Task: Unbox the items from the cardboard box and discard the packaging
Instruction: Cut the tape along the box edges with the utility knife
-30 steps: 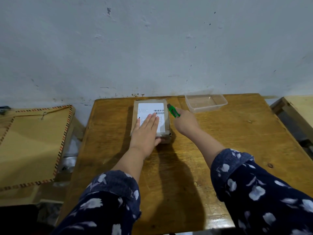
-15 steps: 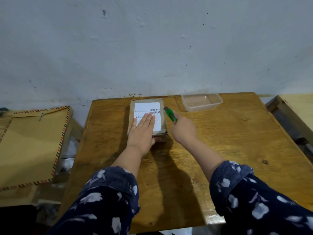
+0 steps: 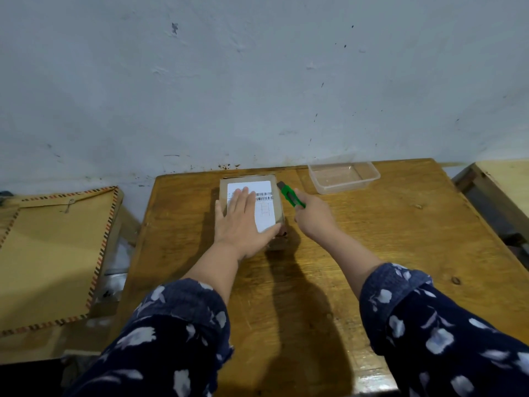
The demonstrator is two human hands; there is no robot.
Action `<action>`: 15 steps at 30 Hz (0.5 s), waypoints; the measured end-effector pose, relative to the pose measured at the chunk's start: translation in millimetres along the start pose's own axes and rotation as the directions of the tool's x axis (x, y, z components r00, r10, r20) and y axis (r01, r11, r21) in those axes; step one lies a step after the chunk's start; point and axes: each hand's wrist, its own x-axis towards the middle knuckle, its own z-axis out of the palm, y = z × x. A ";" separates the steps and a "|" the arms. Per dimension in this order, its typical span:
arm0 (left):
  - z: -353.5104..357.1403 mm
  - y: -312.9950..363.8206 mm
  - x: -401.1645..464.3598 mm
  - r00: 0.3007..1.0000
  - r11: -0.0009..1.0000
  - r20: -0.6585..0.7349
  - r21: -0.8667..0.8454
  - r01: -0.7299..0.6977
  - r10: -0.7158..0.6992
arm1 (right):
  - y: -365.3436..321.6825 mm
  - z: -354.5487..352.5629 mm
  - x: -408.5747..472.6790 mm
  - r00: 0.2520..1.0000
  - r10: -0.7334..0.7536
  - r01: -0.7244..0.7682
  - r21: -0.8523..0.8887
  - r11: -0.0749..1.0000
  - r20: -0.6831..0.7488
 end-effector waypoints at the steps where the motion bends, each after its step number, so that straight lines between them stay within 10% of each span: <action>1: 1.1 1.7 3.2 0.999 0.999 0.039 0.012 0.032 -0.033 | 0.7 -0.2 1.9 1.000 0.004 -0.004 0.000 1.000 0.006; 15: 14.3 21.7 7.8 0.987 0.986 0.004 0.048 0.161 -0.161 | -3.6 -4.9 0.0 0.999 -0.018 0.024 -0.192 0.981 0.036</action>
